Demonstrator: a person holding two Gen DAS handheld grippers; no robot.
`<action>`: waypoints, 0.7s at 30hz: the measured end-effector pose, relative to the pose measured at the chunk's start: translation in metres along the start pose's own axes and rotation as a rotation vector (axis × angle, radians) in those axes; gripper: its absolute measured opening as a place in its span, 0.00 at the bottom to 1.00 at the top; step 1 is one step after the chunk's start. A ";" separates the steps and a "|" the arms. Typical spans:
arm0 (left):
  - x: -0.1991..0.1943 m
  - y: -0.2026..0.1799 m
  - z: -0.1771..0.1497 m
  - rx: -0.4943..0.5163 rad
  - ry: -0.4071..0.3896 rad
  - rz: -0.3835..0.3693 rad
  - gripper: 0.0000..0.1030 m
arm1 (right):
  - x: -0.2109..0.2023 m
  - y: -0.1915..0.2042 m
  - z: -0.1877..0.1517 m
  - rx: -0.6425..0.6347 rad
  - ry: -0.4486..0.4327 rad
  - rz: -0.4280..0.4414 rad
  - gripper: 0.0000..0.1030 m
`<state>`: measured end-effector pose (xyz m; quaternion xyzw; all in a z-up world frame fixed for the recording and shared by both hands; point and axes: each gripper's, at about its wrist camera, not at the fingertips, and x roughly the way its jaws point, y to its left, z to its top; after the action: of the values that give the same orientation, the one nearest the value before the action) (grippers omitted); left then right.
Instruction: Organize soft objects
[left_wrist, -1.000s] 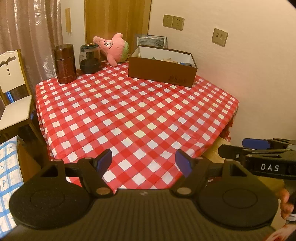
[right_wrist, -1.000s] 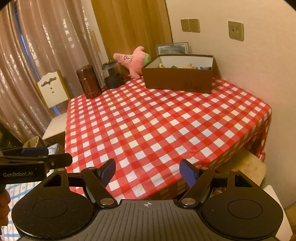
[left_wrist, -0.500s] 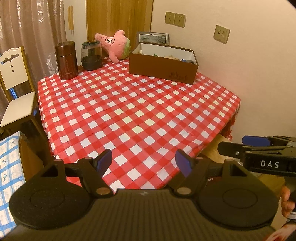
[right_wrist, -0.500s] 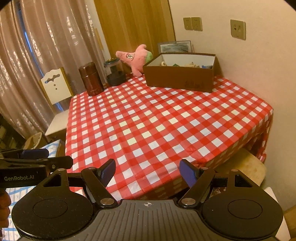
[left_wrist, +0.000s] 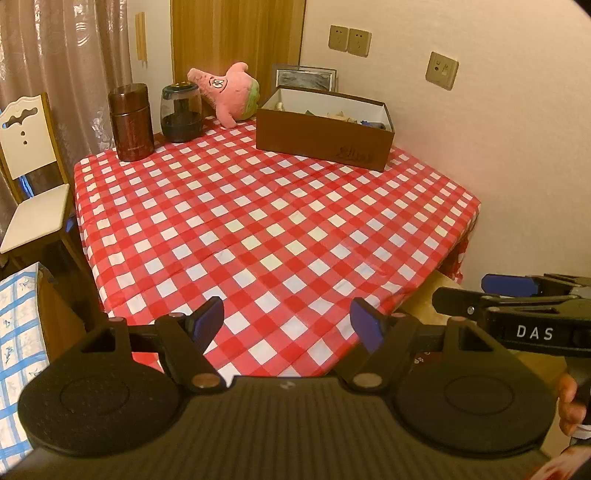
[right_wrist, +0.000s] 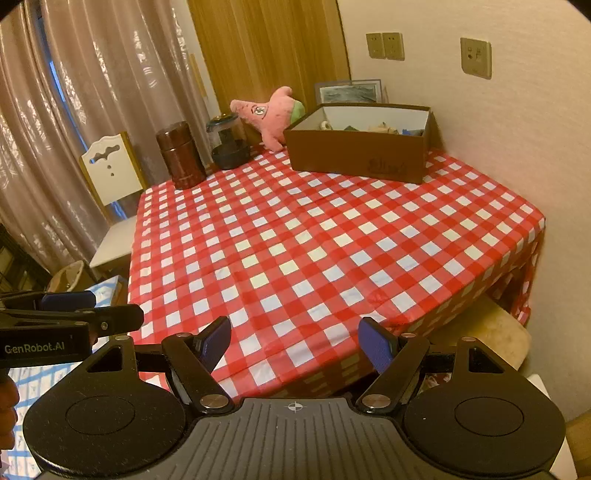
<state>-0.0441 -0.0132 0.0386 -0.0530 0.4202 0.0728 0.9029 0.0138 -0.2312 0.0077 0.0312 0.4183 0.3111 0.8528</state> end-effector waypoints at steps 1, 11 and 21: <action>0.000 0.000 0.000 0.000 0.001 0.000 0.71 | 0.000 -0.002 0.000 0.000 0.000 0.000 0.73; 0.000 -0.001 0.000 -0.002 0.000 0.000 0.71 | 0.000 -0.001 0.000 0.001 0.000 -0.001 0.73; 0.000 -0.005 0.004 -0.001 -0.004 -0.002 0.71 | -0.001 -0.001 0.001 0.000 -0.001 0.001 0.73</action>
<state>-0.0406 -0.0175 0.0416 -0.0537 0.4184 0.0721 0.9038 0.0145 -0.2322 0.0080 0.0314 0.4177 0.3114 0.8530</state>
